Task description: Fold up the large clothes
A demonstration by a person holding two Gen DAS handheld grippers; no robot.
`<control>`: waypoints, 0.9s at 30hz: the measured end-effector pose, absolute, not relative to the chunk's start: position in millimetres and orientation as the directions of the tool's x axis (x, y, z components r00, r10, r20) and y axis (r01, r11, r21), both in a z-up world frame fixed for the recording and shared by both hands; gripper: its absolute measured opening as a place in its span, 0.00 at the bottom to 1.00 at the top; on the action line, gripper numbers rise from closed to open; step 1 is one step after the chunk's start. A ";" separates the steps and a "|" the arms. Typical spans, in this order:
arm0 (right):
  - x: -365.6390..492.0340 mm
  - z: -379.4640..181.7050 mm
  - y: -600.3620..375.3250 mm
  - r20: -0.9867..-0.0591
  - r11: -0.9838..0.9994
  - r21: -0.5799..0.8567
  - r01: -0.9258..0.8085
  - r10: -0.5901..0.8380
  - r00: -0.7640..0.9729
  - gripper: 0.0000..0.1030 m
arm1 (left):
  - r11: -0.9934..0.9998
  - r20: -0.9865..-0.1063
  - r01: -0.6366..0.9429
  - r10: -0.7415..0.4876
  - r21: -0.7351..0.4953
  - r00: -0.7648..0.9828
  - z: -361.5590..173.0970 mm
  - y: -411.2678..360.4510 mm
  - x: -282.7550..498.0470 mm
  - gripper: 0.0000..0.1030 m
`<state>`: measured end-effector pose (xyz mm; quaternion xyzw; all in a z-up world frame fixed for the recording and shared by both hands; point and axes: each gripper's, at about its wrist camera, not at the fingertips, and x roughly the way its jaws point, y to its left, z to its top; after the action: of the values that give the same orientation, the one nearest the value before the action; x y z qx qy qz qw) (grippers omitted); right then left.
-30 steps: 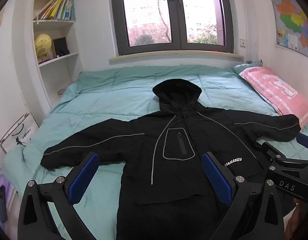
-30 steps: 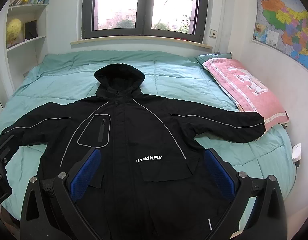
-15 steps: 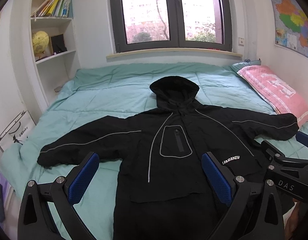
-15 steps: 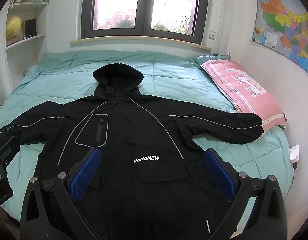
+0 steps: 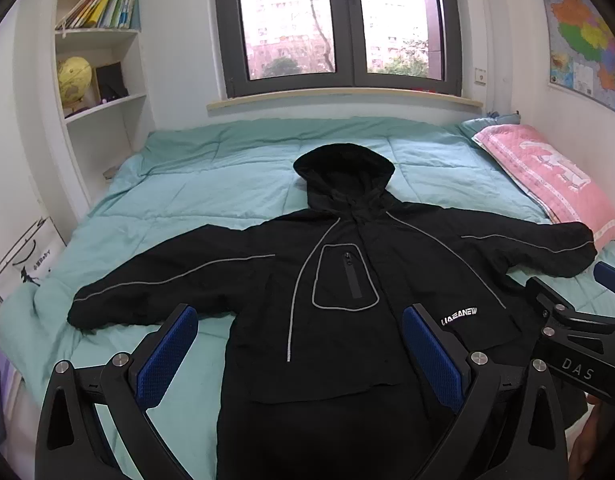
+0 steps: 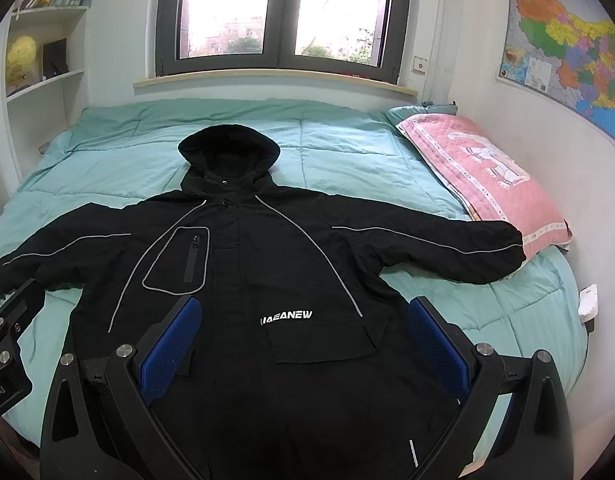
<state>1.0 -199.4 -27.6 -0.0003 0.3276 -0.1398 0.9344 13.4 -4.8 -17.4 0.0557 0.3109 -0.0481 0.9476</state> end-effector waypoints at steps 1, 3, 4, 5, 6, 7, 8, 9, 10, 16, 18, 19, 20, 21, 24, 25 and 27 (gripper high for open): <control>1.1 -28.1 -200.3 -0.613 0.961 -0.091 0.262 -0.261 0.745 1.00 | 0.989 -0.598 0.131 -0.064 0.071 0.799 -17.7 -5.8 14.6 0.99; 2.3 -29.2 -203.8 -0.616 0.960 -0.087 0.266 -0.262 0.743 1.00 | 0.989 -0.604 0.137 -0.072 0.063 0.794 -18.6 -7.8 16.8 0.99; 2.6 -29.7 -205.0 -0.618 0.960 -0.085 0.268 -0.262 0.742 1.00 | 0.988 -0.605 0.138 -0.072 0.063 0.793 -18.9 -9.2 17.8 0.99; 3.2 -30.1 -206.5 -0.619 0.959 -0.084 0.269 -0.262 0.740 1.00 | 0.988 -0.605 0.141 -0.074 0.064 0.793 -19.0 -10.8 18.7 0.99; 3.6 -30.3 -207.8 -0.620 0.959 -0.083 0.271 -0.263 0.739 1.00 | 0.988 -0.605 0.143 -0.075 0.065 0.793 -19.1 -12.5 19.8 0.99; 3.6 -30.3 -208.3 -0.620 0.958 -0.085 0.274 -0.266 0.738 1.00 | 0.988 -0.605 0.144 -0.077 0.063 0.793 -20.5 -8.6 17.2 0.99; 4.1 -30.1 -209.3 -0.619 0.957 -0.087 0.277 -0.270 0.738 1.00 | 0.987 -0.605 0.146 -0.080 0.061 0.792 -20.6 -10.3 18.2 0.99; 4.3 -29.6 -210.8 -0.618 0.956 -0.089 0.280 -0.274 0.737 1.00 | 0.987 -0.606 0.150 -0.084 0.059 0.791 -20.7 -11.6 19.0 0.99; 4.3 -29.4 -211.9 -0.617 0.955 -0.090 0.283 -0.276 0.737 1.00 | 0.986 -0.607 0.154 -0.088 0.058 0.790 -20.8 -13.0 19.9 0.99; 5.8 -29.5 -220.3 -0.620 0.951 -0.087 0.297 -0.285 0.731 1.00 | 0.982 -0.604 0.180 -0.107 0.061 0.790 -18.8 -24.2 23.0 0.99; 6.3 -28.8 -222.9 -0.617 0.949 -0.092 0.301 -0.291 0.731 1.00 | 0.980 -0.600 0.189 -0.114 0.063 0.792 -17.3 -29.8 23.6 0.99; 5.9 -27.9 -223.8 -0.612 0.949 -0.092 0.303 -0.294 0.734 1.00 | 0.980 -0.598 0.188 -0.113 0.064 0.794 -16.0 -31.9 24.7 0.99; 4.9 -26.7 -225.7 -0.606 0.949 -0.089 0.303 -0.293 0.740 1.00 | 0.981 -0.594 0.185 -0.111 0.065 0.797 -14.5 -34.3 26.3 0.99; 3.9 -25.0 -228.7 -0.600 0.950 -0.083 0.302 -0.289 0.746 1.00 | 0.981 -0.590 0.182 -0.111 0.063 0.800 -12.7 -36.7 27.9 0.99; 5.2 -21.0 -240.6 -0.588 0.944 -0.088 0.317 -0.306 0.749 1.00 | 0.983 -0.577 0.180 -0.122 0.044 0.807 -8.7 -45.0 32.8 0.99; 6.7 -20.2 -244.7 -0.587 0.942 -0.091 0.322 -0.312 0.747 1.00 | 0.983 -0.576 0.182 -0.129 0.035 0.807 -7.8 -50.3 36.3 0.99; 9.5 -19.3 -257.6 -0.584 0.937 -0.094 0.337 -0.326 0.743 1.00 | 0.982 -0.582 0.186 -0.135 0.028 0.802 -7.7 -61.9 43.5 0.99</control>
<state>9.5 -257.6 -19.3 0.0087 0.3109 -0.1777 0.9336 43.5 -61.9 -7.7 0.0420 0.3032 -0.0848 0.9482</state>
